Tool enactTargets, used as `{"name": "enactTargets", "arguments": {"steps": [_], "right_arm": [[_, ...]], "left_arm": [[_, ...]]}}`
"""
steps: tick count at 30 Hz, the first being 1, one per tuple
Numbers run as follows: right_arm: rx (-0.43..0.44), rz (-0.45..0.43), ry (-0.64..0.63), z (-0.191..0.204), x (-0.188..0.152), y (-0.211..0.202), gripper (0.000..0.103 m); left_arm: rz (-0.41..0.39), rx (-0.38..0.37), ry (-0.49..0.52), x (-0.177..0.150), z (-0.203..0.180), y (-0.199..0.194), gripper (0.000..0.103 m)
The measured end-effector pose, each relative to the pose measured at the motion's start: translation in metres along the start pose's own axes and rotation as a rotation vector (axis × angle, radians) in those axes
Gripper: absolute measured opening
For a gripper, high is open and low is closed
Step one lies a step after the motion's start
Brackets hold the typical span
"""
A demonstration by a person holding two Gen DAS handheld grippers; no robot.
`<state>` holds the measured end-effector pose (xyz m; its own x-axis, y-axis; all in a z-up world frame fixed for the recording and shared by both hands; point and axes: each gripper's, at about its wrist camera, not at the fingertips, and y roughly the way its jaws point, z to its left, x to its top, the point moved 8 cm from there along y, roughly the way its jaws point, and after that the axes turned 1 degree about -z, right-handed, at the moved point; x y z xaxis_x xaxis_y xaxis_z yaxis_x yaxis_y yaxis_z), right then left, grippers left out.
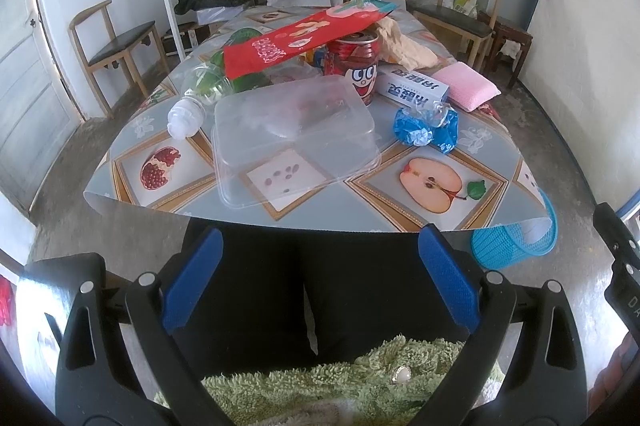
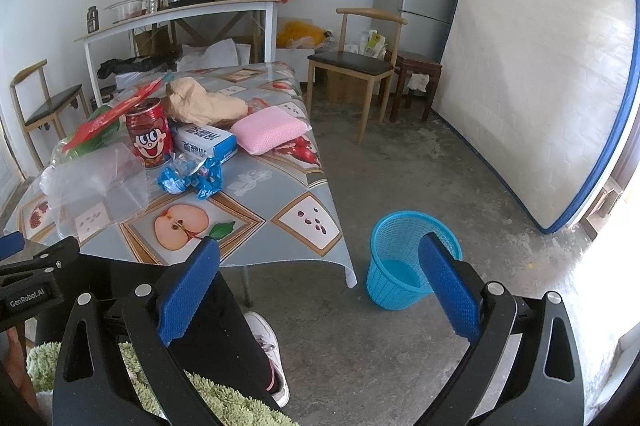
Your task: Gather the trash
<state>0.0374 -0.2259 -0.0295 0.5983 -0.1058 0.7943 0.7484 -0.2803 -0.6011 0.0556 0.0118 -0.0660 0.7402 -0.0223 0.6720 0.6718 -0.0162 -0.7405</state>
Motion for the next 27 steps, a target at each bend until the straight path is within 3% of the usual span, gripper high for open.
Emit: {"name": "enactTargets", "arguments": {"steps": [27], "right_arm": [[0.014,-0.001,0.002,0.011,0.003,0.003,0.097]], "left_arm": [[0.019,0.004,-0.015,-0.005,0.01,0.008,0.094]]}}
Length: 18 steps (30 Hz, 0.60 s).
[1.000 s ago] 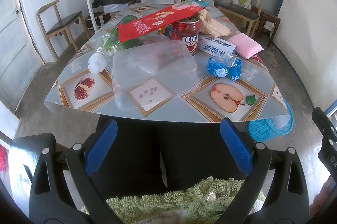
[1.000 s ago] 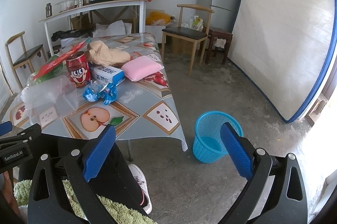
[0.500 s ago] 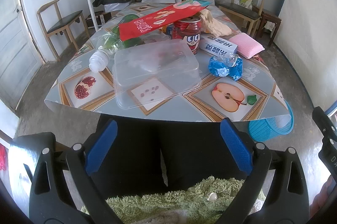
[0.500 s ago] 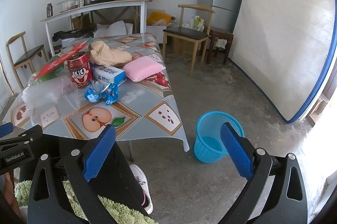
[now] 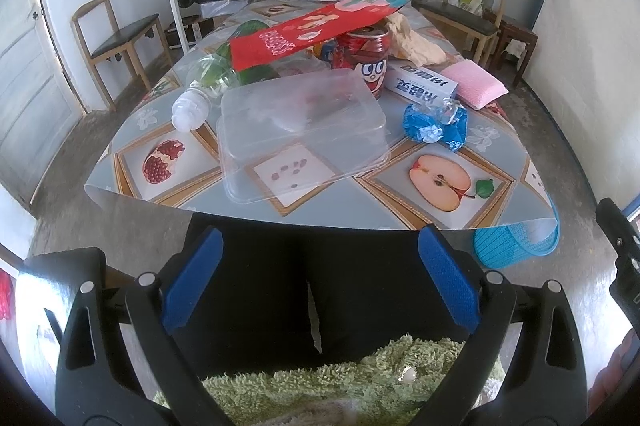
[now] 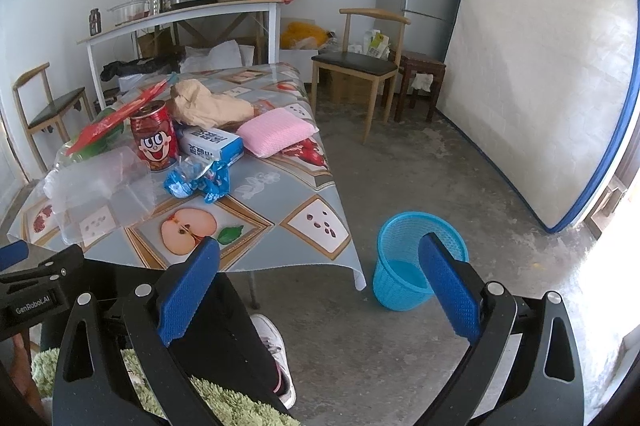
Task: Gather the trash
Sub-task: 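Reach the left tool to the red snack bag and grasp it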
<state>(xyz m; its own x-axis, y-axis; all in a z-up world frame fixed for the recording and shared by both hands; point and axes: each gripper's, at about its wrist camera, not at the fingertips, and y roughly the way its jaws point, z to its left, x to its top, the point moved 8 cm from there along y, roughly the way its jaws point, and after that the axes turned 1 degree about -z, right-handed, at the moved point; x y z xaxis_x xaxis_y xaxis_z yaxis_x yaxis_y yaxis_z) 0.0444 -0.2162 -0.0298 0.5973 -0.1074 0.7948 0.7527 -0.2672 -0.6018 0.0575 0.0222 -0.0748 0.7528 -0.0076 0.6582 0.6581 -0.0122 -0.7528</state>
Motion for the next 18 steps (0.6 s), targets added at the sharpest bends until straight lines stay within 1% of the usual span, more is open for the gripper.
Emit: {"name": "enactTargets", "arguments": {"steps": [6,10,14,16,18], "right_arm": [[0.033,-0.014,-0.016,0.018,0.014,0.008,0.097],[0.069,-0.049,-0.025,0.033,0.03,0.015,0.097],[0.114,-0.089,-0.039,0.048,0.048,0.023,0.097],[0.153,-0.114,-0.04,0.062,0.058,0.028,0.097],[0.197,-0.118,-0.034,0.075,0.066,0.035,0.097]], "left_arm": [[0.027,0.001,-0.032,0.004,0.009,0.009,0.094],[0.035,-0.022,-0.094,0.009,0.023,0.016,0.094],[-0.039,0.042,-0.184,0.022,0.06,0.014,0.094],[-0.063,0.06,-0.224,0.026,0.078,0.014,0.094],[-0.07,0.058,-0.277,0.029,0.099,0.017,0.094]]}}
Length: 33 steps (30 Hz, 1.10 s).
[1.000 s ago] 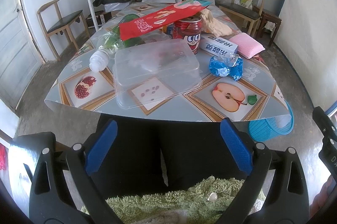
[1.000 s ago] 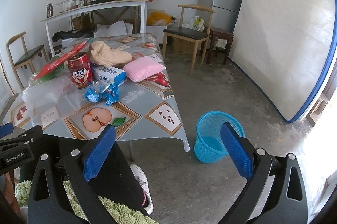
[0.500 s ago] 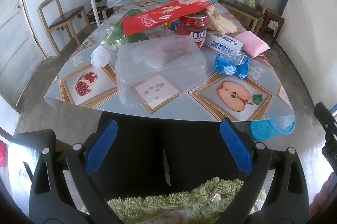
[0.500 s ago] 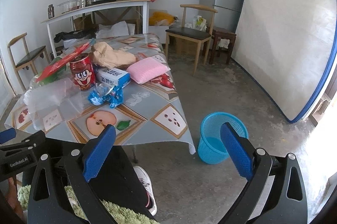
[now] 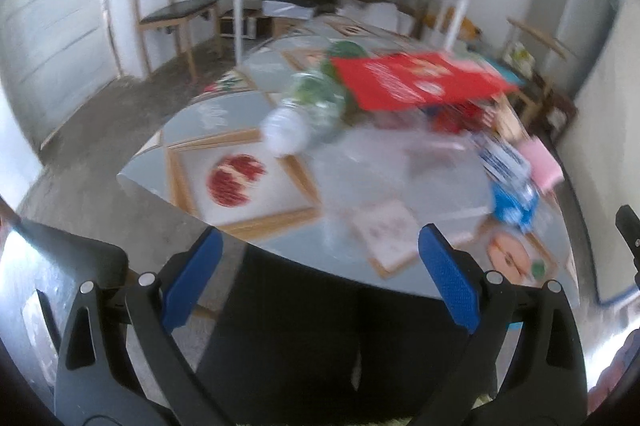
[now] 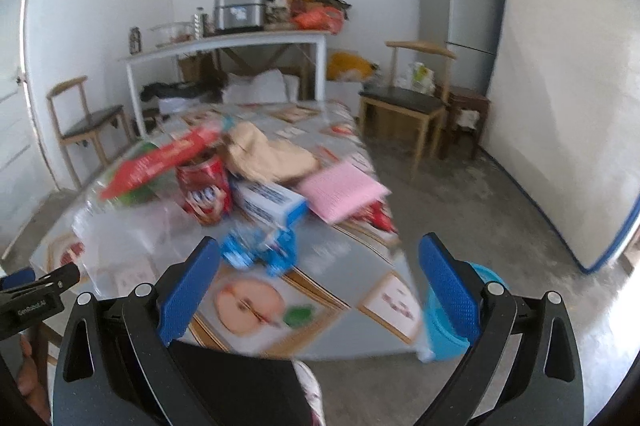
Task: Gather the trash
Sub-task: 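Reach the left tool to the red snack bag and grasp it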
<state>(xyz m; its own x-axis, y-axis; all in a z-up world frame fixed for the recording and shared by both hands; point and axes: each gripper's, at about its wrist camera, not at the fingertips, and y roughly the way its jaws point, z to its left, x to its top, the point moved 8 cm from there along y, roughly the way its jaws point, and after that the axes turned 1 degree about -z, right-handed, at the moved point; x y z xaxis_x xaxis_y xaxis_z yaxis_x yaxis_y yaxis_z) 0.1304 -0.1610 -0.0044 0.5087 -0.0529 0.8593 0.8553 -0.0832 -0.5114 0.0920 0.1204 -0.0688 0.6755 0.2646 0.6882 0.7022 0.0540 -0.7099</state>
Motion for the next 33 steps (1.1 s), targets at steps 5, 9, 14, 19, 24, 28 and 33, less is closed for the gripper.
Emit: {"name": "enactTargets", "arguments": {"steps": [5,9,14,19,24,28,33], "right_arm": [[0.131,0.003,-0.011,0.042,0.011,0.025,0.097],[0.209,0.016,-0.071,0.069,0.012,0.037,0.097],[0.223,0.044,-0.106,0.083,0.011,0.048,0.097],[0.215,0.05,-0.077,0.073,0.018,0.052,0.097],[0.202,0.043,-0.006,0.052,0.03,0.058,0.097],[0.178,0.028,0.043,0.03,0.034,0.062,0.097],[0.151,0.029,0.095,0.004,0.031,0.069,0.097]], "left_arm": [[-0.01,-0.066,-0.121,0.008,0.042,0.015,0.094],[-0.045,-0.059,-0.134,0.018,0.065,0.025,0.094],[-0.085,-0.11,-0.045,0.029,0.062,0.032,0.094],[-0.14,-0.178,0.043,0.043,0.04,0.02,0.094],[-0.281,-0.168,0.279,0.075,-0.003,-0.001,0.094],[-0.352,-0.206,0.442,0.09,-0.045,-0.008,0.094],[-0.347,-0.14,0.719,0.088,-0.103,0.016,0.084]]}}
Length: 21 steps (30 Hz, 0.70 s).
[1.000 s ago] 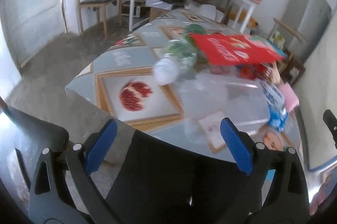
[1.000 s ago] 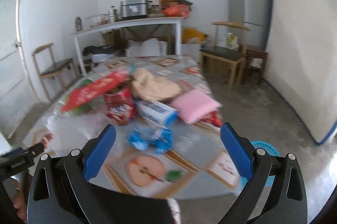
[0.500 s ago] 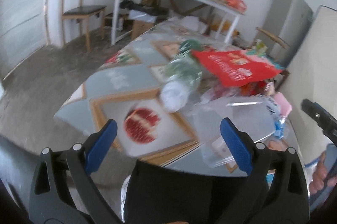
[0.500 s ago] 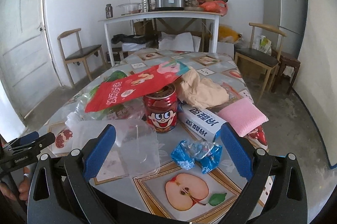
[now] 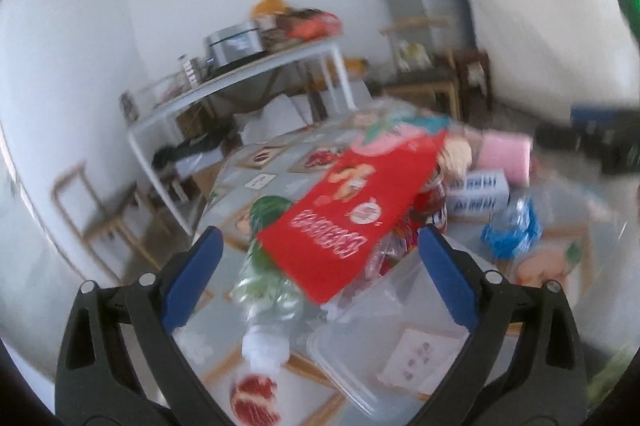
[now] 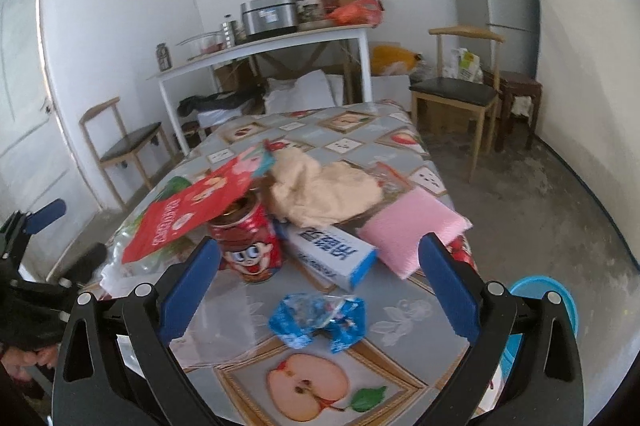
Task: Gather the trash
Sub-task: 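Reach the left tool to the red snack bag and grasp it, then lift the red snack bag with the left tool away from the table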
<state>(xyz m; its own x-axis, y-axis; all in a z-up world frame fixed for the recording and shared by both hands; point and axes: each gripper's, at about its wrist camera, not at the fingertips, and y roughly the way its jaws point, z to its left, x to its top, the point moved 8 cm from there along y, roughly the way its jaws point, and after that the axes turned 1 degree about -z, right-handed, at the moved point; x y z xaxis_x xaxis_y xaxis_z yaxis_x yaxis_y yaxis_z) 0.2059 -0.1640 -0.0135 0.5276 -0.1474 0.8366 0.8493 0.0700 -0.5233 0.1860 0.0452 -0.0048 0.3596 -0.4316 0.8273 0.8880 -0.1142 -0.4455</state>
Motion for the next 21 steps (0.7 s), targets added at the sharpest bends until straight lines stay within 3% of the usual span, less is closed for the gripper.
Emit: {"name": "enactTargets", "arguments": {"steps": [1,4,8,13,17,19,21], "right_arm": [[-0.005,0.002,0.01,-0.006,-0.002,0.001,0.097],[-0.006,0.019,0.041,-0.019,-0.009,0.007,0.097],[-0.002,0.029,0.07,-0.027,-0.014,0.012,0.097],[0.001,0.019,0.094,-0.037,-0.016,0.012,0.097],[0.002,0.025,0.114,-0.043,-0.018,0.012,0.097],[0.0,0.024,0.121,-0.048,-0.019,0.011,0.097],[-0.003,0.022,0.126,-0.05,-0.021,0.01,0.097]], "left_arm": [[0.025,-0.006,0.052,0.001,-0.011,0.01,0.071],[0.079,-0.009,0.165,0.001,-0.032,0.034,0.066],[0.119,0.05,0.351,-0.004,-0.052,0.06,0.06],[0.136,0.154,0.562,-0.005,-0.067,0.084,0.04],[0.14,0.189,0.639,-0.006,-0.077,0.091,0.022],[0.137,0.194,0.652,-0.005,-0.08,0.091,0.007],[0.119,0.209,0.675,-0.005,-0.084,0.089,0.003]]}}
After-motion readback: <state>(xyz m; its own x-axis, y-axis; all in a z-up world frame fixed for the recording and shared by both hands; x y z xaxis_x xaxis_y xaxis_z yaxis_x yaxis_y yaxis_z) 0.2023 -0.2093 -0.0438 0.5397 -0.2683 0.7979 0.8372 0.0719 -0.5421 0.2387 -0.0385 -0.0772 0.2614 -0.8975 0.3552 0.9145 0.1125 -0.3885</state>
